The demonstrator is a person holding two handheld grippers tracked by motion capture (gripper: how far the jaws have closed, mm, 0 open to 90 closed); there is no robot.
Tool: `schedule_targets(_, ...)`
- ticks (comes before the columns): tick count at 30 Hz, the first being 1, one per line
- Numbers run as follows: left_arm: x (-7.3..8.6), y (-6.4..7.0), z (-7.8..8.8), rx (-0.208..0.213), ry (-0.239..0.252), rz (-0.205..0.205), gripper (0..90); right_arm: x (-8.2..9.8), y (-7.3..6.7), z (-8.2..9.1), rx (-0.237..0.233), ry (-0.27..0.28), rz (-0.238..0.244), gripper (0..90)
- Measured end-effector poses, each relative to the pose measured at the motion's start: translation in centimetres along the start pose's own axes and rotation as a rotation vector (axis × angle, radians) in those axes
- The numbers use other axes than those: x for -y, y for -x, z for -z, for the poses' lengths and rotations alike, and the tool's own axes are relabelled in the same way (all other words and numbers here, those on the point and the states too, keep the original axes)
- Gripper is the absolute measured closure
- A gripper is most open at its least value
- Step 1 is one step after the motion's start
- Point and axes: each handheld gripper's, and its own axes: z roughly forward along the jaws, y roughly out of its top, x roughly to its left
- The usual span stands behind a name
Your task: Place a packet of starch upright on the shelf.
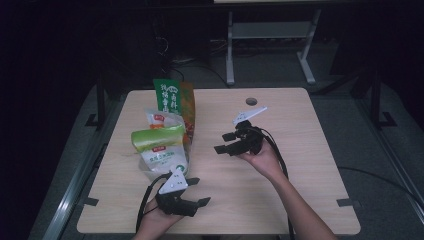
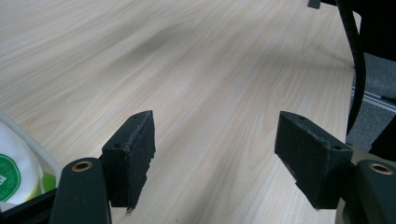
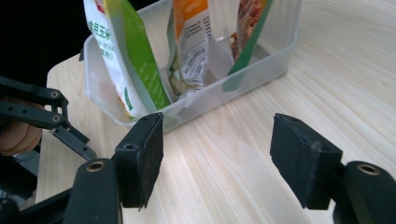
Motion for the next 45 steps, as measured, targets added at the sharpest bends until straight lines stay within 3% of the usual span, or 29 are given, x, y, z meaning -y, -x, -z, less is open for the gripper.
schedule_targets(28, -0.1, -0.3, 0.1, -0.011, 0.001, -0.001, 28.5, 2.1, 2.0, 3.4, 0.06, -0.046, -0.068, 30.2)
schedule_targets(45, 0.0, -0.4, -0.1, -0.003, 0.0, 0.016, 28.4, 5.4, 2.7, 6.3, 0.099, -0.029, -0.117, 30.3)
